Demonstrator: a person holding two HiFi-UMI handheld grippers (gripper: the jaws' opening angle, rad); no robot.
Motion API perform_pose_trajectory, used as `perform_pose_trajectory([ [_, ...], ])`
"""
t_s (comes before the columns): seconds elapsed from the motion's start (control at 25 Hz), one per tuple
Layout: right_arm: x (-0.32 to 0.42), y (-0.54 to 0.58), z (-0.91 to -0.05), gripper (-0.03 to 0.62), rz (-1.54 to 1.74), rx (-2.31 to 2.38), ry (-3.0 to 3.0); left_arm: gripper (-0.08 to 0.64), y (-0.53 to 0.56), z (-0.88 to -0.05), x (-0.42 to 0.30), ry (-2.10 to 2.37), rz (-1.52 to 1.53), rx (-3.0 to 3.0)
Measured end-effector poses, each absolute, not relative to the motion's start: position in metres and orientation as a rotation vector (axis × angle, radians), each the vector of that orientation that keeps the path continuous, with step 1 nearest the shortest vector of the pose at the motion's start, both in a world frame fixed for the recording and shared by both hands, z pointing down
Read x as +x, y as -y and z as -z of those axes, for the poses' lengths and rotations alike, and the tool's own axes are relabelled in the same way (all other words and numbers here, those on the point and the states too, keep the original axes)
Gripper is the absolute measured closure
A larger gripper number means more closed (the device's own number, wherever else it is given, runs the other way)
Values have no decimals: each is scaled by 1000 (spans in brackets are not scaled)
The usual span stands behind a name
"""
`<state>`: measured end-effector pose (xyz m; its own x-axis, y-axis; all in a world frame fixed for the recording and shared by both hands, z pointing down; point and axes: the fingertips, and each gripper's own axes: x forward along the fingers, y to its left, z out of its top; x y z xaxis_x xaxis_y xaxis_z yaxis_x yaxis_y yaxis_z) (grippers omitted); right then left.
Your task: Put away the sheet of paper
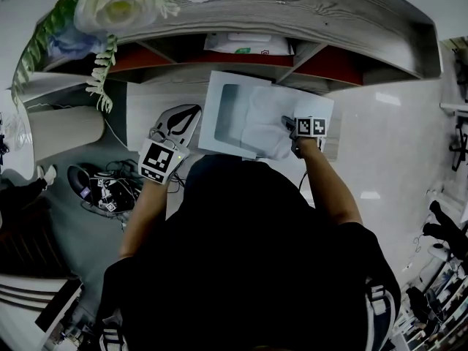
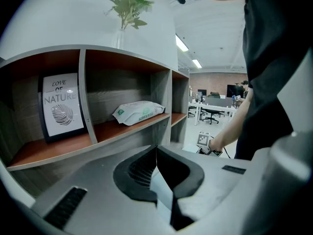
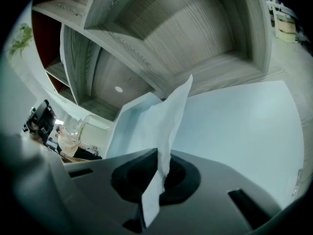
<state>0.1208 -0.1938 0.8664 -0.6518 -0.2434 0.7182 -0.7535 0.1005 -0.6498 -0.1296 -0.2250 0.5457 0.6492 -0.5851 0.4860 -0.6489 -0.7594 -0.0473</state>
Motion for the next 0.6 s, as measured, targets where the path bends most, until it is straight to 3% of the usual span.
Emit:
perform_pose_trajectory([
  [0.6,86,211,-869,578,-1590,954,1961,538,228,-547,-135,1034,-744,2717],
])
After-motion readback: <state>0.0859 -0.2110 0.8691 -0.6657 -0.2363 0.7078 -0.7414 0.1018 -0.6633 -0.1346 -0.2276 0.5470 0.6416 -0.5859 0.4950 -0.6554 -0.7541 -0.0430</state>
